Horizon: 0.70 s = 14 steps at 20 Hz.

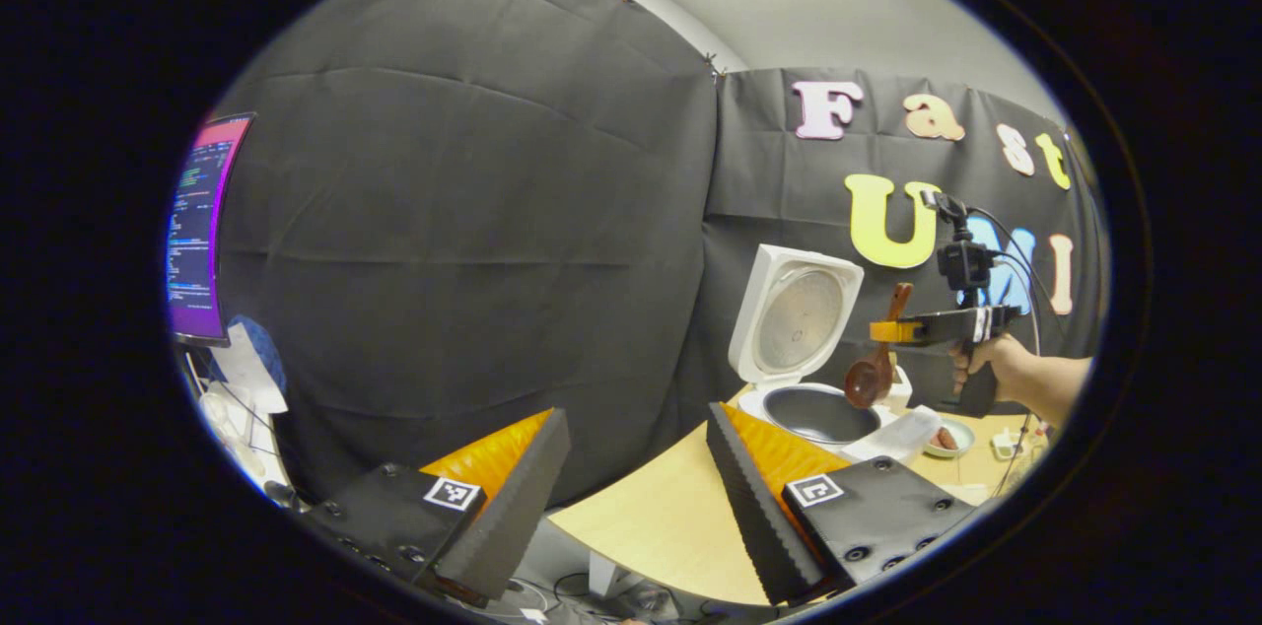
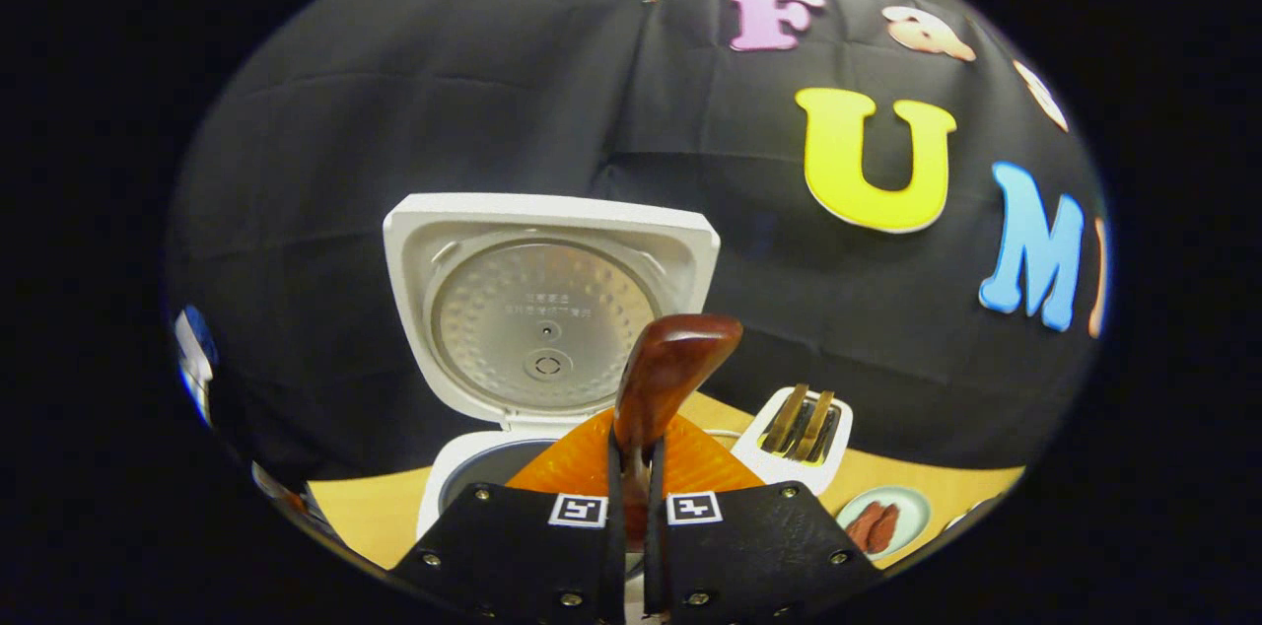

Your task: Close the left gripper, press the button to open the rice cooker; take a wooden spoon from the chopstick holder with the right hand, scoop a spoonful of rice and pour it into the rice cooker, then put the wooden spoon back into the chopstick holder.

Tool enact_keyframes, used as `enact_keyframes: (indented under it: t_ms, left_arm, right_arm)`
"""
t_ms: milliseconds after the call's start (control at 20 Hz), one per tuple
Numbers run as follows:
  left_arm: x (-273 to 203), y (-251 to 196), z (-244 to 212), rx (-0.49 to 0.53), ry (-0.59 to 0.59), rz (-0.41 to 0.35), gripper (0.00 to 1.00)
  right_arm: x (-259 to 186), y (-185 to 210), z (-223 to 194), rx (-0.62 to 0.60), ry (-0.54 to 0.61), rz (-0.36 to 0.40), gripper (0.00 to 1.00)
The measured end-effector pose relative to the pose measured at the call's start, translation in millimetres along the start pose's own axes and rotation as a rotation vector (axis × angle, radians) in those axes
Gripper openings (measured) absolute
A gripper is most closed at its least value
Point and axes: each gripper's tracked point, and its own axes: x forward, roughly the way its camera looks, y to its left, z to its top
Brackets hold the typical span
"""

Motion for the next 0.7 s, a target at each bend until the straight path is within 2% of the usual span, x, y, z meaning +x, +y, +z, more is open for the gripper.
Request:
enact_keyframes:
  t_ms: [250,450,600,700]
  left_arm:
    - [0,-12,7,0.01,-0.011,-0.024,0.99]
    - [-4,-30,15,0.018,-0.027,-0.058,0.99]
    - [-3,-49,18,0.022,-0.037,-0.089,0.97]
    - [-4,-63,24,0.016,-0.042,-0.111,0.99]
  right_arm:
    - [-12,-4,15,0.324,-0.013,0.039,0.08]
    - [-36,-28,26,0.564,-0.037,0.061,0.08]
    - [-59,-48,29,0.697,-0.051,0.078,0.08]
    - [-71,-65,27,0.745,-0.067,0.064,0.07]
